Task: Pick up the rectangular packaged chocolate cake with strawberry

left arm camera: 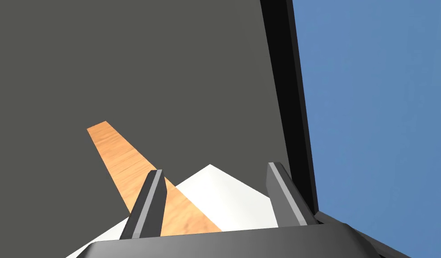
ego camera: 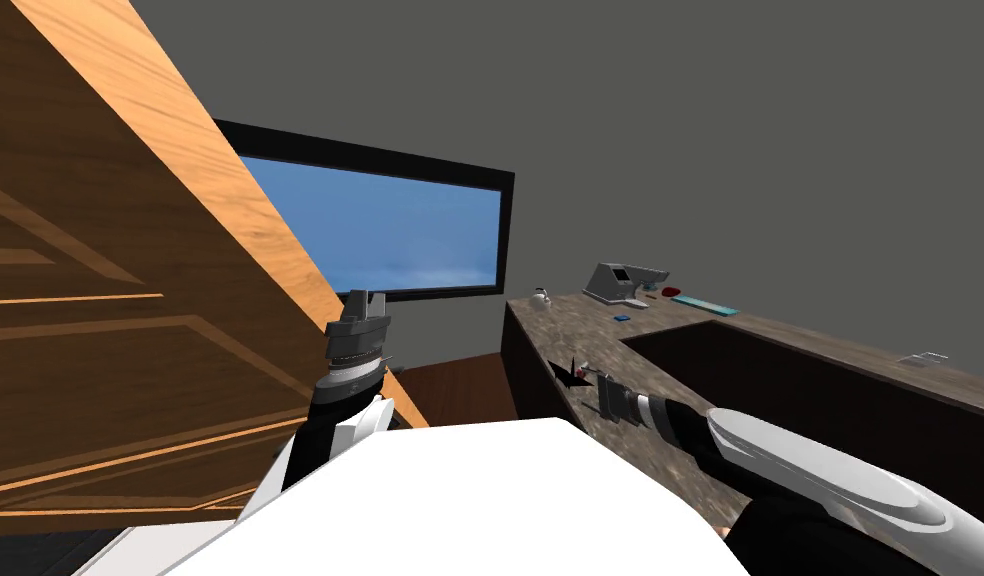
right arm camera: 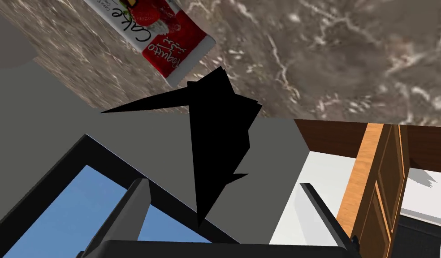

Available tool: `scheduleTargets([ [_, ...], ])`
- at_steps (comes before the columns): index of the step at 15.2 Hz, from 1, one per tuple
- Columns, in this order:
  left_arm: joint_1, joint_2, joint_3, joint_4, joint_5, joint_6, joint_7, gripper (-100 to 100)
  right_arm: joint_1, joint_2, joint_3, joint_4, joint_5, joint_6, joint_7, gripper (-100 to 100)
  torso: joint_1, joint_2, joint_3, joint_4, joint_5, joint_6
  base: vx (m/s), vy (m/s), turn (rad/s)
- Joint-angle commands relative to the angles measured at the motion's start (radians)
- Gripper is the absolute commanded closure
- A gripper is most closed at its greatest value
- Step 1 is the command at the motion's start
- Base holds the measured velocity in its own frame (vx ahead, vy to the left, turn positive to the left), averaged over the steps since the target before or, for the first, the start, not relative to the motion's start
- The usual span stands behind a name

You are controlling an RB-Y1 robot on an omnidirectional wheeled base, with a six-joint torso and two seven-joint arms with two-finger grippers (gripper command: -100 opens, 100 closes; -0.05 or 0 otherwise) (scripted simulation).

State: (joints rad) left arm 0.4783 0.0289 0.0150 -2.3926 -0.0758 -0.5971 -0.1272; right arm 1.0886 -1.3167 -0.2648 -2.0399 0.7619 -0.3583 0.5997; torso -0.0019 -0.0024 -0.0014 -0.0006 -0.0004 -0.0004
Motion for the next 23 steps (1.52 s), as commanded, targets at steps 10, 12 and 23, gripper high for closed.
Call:
scheduleTargets([
  [10, 0.0, 0.0, 0.0, 0.0, 0.0, 0.0, 0.0, 0, 0.104, -0.202, -0.006, 0.117, 0.125, 0.047, 0.137, -100, -0.001, 0.0, 0.0, 0.0, 0.0, -0.001, 0.021, -0.038, 0.149],
  [12, 0.0, 0.0, 0.0, 0.0, 0.0, 0.0, 0.0, 0, 0.116, -0.224, -0.005, 0.133, 0.137, 0.052, 0.154, -100, -0.003, -0.001, -0.001, 0.0, -0.001, -0.001, 0.028, -0.065, 0.194],
  [23, 0.0, 0.0, 0.0, 0.0, 0.0, 0.0, 0.0, 0, 0.182, -0.353, -0.005, 0.214, 0.213, 0.078, 0.243, -100, 0.0, 0.0, 0.0, 0.0, 0.0, 0.0, 0.017, -0.036, 0.118],
])
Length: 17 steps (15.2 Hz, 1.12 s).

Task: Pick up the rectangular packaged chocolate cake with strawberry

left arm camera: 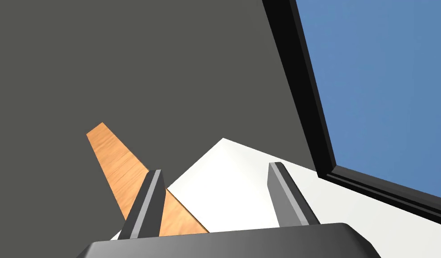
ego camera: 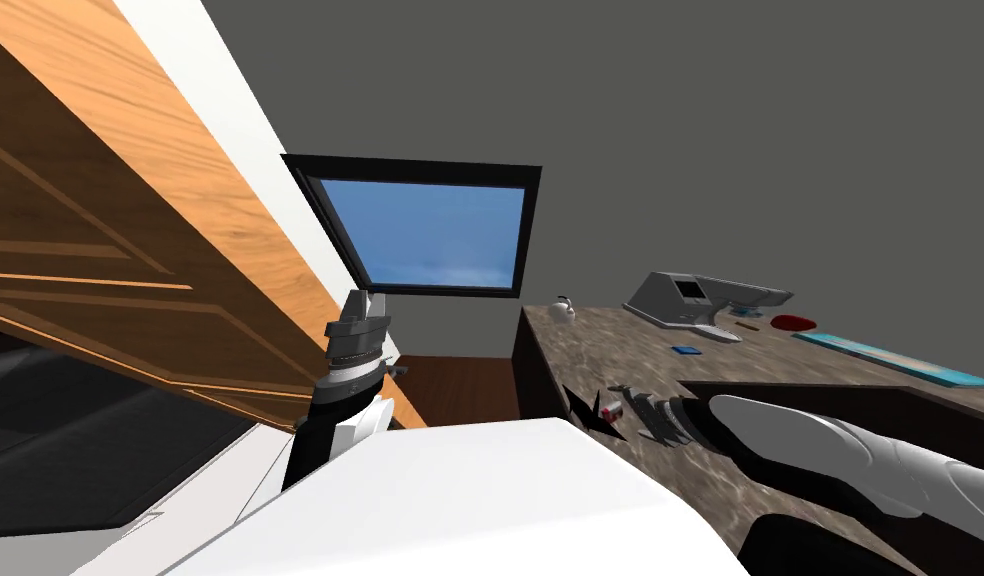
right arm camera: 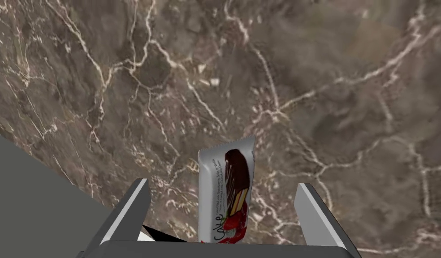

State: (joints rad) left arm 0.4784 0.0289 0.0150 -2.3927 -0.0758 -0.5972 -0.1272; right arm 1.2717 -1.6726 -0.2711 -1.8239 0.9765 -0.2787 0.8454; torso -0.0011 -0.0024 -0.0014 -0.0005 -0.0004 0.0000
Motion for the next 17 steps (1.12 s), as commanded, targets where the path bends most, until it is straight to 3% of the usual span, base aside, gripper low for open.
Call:
scheduleTargets([
  [1, 0.0, 0.0, 0.0, 0.0, 0.0, 0.0, 0.0, 0, -0.002, 0.024, 0.029, -0.008, 0.008, 0.023, 0.011, -100, 0.0, 0.0, 0.0, 0.0, 0.0, 0.0, 0.023, -0.012, 0.079],
  [6, 0.0, 0.0, 0.0, 0.0, 0.0, 0.0, 0.0, 0, -0.007, 0.078, 0.097, -0.026, 0.026, 0.078, 0.037, -100, 0.002, -0.002, -0.001, 0.0, 0.0, 0.0, 0.044, -0.008, 0.073],
  [7, 0.0, 0.0, 0.0, 0.0, 0.0, 0.0, 0.0, 0, -0.006, 0.068, 0.081, -0.021, 0.022, 0.062, 0.032, -100, 0.002, -0.001, 0.0, 0.0, 0.0, 0.0, 0.01, -0.001, -0.009],
  [8, 0.0, 0.0, 0.0, 0.0, 0.0, 0.0, 0.0, 0, -0.006, 0.071, 0.084, -0.021, 0.023, 0.066, 0.034, 100, 0.002, 0.0, 0.0, 0.0, 0.001, 0.0, 0.0, 0.0, 0.0],
  [12, 0.0, 0.0, 0.0, 0.0, 0.0, 0.0, 0.0, 0, -0.01, 0.07, 0.079, -0.022, 0.023, 0.069, 0.034, 100, -0.001, 0.003, 0.001, -0.001, -0.004, 0.003, 0.002, -0.001, 0.002],
  [13, 0.0, 0.0, 0.0, 0.0, 0.0, 0.0, 0.0, 0, -0.004, 0.039, 0.048, -0.013, 0.013, 0.039, 0.019, 100, -0.002, 0.003, 0.001, -0.001, -0.004, 0.003, -0.019, -0.001, -0.047],
  [17, 0.0, 0.0, 0.0, 0.0, 0.0, 0.0, 0.0, 0, 0.0, 0.0, 0.0, 0.0, 0.0, 0.0, 0.0, 100, -0.002, 0.007, 0.003, 0.0, -0.004, 0.003, -0.047, 0.008, -0.082],
])
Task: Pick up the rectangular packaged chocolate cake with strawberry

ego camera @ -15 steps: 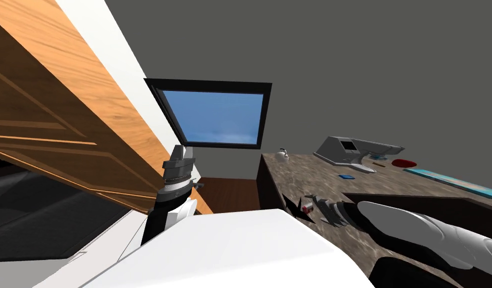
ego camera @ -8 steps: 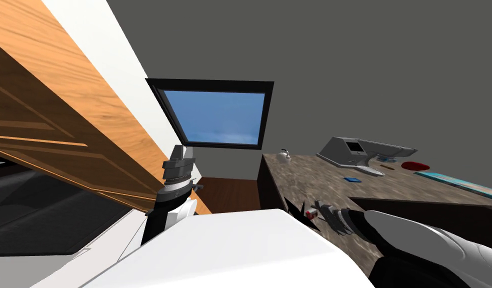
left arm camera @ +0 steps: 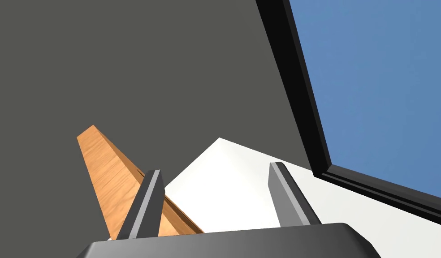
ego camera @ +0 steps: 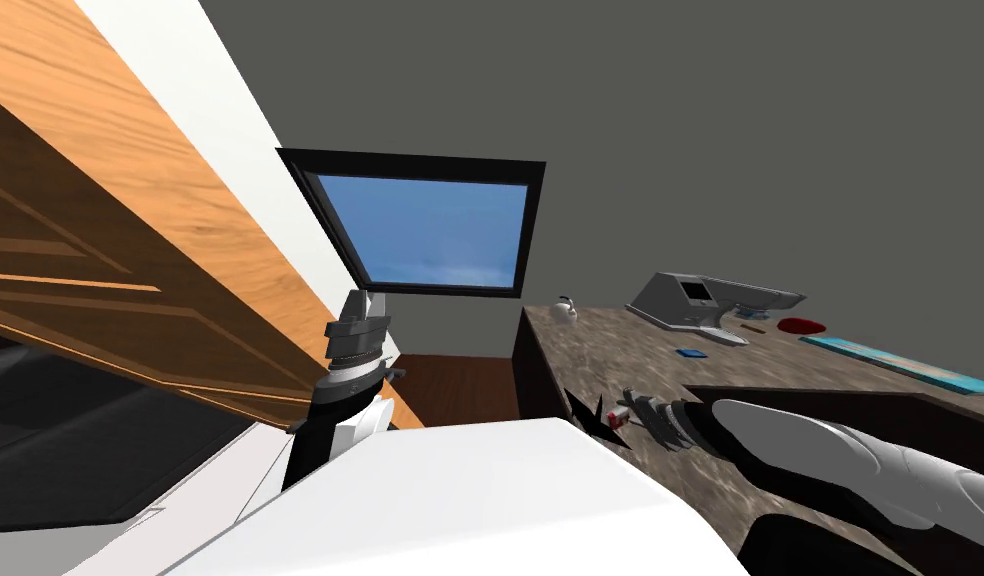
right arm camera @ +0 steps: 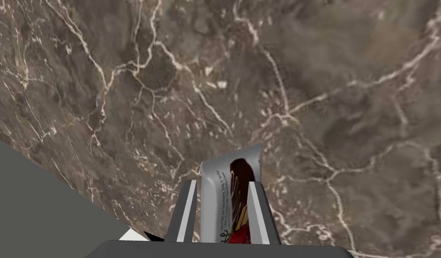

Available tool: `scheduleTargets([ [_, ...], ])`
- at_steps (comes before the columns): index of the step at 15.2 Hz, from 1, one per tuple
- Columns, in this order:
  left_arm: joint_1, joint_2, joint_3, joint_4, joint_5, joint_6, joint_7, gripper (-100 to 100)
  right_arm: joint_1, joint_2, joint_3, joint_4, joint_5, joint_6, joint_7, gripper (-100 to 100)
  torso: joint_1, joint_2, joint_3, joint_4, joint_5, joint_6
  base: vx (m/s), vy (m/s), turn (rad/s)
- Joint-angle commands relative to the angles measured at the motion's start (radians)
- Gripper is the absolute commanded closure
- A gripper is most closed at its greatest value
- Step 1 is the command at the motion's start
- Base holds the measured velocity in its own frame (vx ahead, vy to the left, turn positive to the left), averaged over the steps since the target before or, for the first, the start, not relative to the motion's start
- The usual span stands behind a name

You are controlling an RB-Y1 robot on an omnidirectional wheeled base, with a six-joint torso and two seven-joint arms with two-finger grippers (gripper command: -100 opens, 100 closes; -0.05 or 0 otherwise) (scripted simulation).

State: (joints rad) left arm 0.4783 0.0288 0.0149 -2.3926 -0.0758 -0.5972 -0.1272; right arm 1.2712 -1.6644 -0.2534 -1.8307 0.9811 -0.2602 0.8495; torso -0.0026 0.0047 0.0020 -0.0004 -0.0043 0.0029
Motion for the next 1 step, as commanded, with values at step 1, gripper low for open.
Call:
scheduleTargets([
  [1, 0.0, 0.0, 0.0, 0.0, 0.0, 0.0, 0.0, 0, 0.0, 0.0, 0.0, 0.0, 0.0, 0.0, 0.0, 100, 0.0, 0.0, 0.0, 0.0, 0.0, 0.0, -0.028, 0.013, -0.028],
])
